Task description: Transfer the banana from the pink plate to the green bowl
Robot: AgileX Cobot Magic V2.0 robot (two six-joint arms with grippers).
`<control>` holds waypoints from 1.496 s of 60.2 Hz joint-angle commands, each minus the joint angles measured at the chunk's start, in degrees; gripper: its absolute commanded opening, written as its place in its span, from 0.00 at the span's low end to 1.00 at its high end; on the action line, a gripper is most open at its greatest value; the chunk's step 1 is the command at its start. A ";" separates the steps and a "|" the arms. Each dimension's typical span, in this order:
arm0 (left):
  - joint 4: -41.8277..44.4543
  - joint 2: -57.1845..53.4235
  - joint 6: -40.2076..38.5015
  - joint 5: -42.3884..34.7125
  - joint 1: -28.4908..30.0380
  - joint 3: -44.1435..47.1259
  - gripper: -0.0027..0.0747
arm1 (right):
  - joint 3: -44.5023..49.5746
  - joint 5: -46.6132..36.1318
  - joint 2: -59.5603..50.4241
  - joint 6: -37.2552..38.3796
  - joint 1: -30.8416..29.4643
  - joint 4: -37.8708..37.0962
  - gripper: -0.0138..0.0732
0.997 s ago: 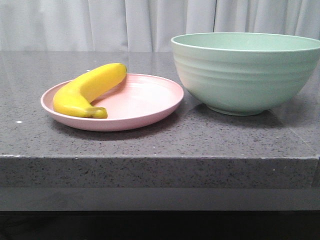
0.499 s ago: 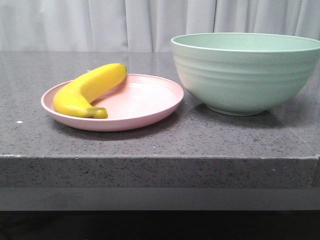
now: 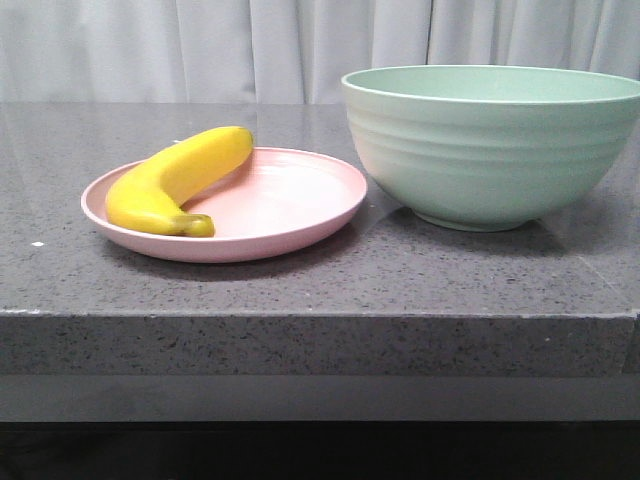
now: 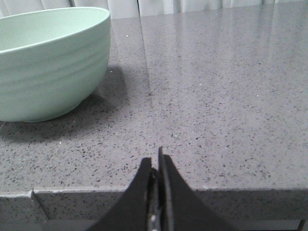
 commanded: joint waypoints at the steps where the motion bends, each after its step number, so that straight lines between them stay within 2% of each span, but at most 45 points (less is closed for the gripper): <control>1: -0.59 -1.11 -0.18 -5.11 0.16 0.07 0.01 | 0.02 -5.73 -1.26 -0.16 -0.27 -0.17 0.09; 8: -1.39 -1.11 -0.18 -5.67 0.16 -0.67 0.01 | -1.00 -6.58 -1.26 -0.16 -0.27 -0.17 0.09; 19: -1.86 1.01 -0.18 -4.95 0.16 -10.35 0.01 | -10.20 0.97 -0.70 -0.16 -0.27 -0.80 0.09; 29: -1.86 12.52 0.37 6.02 -0.36 -24.62 0.01 | -22.55 3.20 5.70 -0.16 -0.27 -0.80 0.09; 36: -1.86 23.10 0.36 6.50 -0.36 -32.54 0.01 | -29.92 3.35 14.28 -0.16 -0.27 -0.80 0.09; 42: -1.86 28.07 0.36 6.38 -0.36 -35.28 0.01 | -33.33 4.13 19.18 -0.16 -0.27 -0.80 0.09; 52: -1.86 29.85 0.36 6.48 -0.36 -35.33 0.02 | -34.73 5.81 22.62 -0.16 -0.27 -0.80 0.10; 55: -1.86 29.85 0.36 6.48 -0.36 -35.33 0.08 | -34.73 6.72 22.75 -0.16 -0.27 -0.80 0.15; 58: -1.86 29.85 0.36 6.48 -0.36 -35.33 0.18 | -34.73 6.95 22.75 -0.16 -0.27 -0.80 0.25; 61: -1.86 29.85 0.36 6.48 -0.36 -35.33 0.39 | -34.73 6.82 22.75 -0.16 -0.27 -0.80 0.39; 63: -1.86 29.85 0.36 6.48 -0.36 -35.33 0.50 | -34.73 6.75 22.75 -0.16 -0.27 -0.80 0.50; 66: -1.86 29.85 0.36 6.60 -0.36 -35.21 0.72 | -34.73 6.62 22.75 -0.16 -0.27 -0.80 0.69; 71: -1.86 30.08 0.36 6.60 -0.36 -35.21 0.92 | -34.73 6.62 22.75 -0.16 -0.27 -0.80 0.90; 72: -1.86 30.06 0.36 6.60 -0.36 -35.21 0.93 | -34.73 6.62 22.75 -0.16 -0.27 -0.80 0.93; 78: -4.75 31.07 0.26 7.21 -0.36 -35.21 0.92 | -34.73 6.62 22.75 -0.16 -0.27 -0.80 0.89; 85: -6.16 34.59 3.19 13.39 -2.12 -37.17 0.89 | -34.73 6.57 22.75 -0.16 -0.27 -0.80 0.90; 90: -9.41 38.68 6.52 17.56 -5.73 -39.56 0.88 | -34.73 6.57 22.75 -0.16 -0.27 -0.80 0.90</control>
